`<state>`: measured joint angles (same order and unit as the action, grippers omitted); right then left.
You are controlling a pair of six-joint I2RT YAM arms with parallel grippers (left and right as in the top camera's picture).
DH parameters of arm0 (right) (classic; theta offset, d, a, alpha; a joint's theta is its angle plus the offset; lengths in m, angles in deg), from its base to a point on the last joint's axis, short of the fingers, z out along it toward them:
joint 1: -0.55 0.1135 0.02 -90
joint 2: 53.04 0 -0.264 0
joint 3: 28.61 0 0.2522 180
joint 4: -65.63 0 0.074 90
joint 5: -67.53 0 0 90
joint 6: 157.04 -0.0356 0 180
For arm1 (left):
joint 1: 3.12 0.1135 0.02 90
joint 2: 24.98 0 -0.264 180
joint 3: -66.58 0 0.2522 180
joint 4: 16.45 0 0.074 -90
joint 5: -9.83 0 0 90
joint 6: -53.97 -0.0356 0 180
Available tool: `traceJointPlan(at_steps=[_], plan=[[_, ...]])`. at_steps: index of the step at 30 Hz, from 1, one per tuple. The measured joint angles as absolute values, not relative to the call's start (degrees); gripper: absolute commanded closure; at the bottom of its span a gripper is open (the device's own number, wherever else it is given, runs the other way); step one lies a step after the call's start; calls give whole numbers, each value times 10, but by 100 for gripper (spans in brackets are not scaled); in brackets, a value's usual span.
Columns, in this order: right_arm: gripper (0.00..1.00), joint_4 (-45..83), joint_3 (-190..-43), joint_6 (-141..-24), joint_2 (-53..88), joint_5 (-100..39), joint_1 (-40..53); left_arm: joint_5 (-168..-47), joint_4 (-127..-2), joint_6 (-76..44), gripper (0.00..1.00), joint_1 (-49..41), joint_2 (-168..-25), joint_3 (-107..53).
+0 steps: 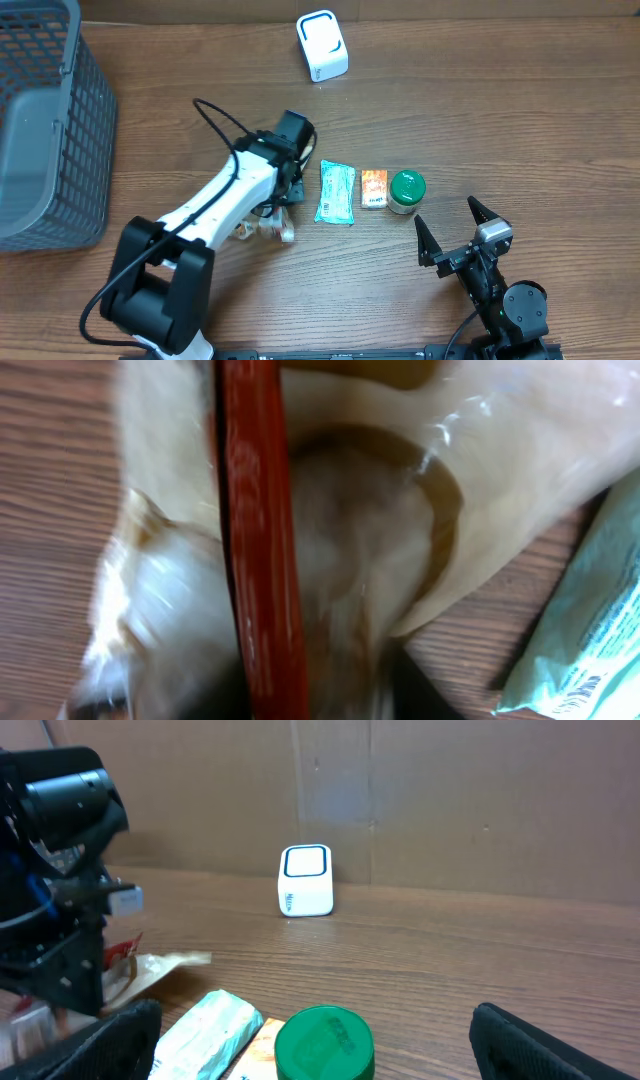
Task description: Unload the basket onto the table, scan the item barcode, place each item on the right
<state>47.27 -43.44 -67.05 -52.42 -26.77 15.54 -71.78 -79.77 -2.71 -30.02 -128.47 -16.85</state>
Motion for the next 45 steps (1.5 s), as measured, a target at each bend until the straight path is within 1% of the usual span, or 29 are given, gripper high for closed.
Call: traceJointPlan(at_steps=[1, 3, 8, 15, 19, 23, 26, 29, 37, 45], plan=[[0, 473, -434, -671, -524, -268, 155, -718, -798, -27, 35, -305, -1289, -169], [0, 473, -434, -671, -524, -268, 155, -719, -798, -28, 32, -310, -1292, -169], [0, 473, -434, -671, -524, -268, 155, -722, -831, -42, 28, -307, -1292, -185], [0, 473, -434, -671, -524, -268, 155, -719, -902, -66, 22, -298, -1291, -267], [0, 473, -434, -671, -524, -268, 155, -717, -936, -78, 11, -279, -1291, -311], [0, 473, -434, -671, -524, -268, 155, -715, -945, -92, 8, -235, -1291, -352], [0, 473, -434, -671, -524, -268, 155, -715, -941, -98, 6, -183, -1291, -379], [0, 473, -434, -671, -524, -268, 155, -713, -934, -110, 0, -131, -1291, -391], [0, 473, -434, -671, -524, -268, 155, -690, -932, -127, 0, -18, -1291, -392], [0, 473, -434, -670, -524, -268, 155, -677, -932, -127, 0, 52, -1291, -392]])
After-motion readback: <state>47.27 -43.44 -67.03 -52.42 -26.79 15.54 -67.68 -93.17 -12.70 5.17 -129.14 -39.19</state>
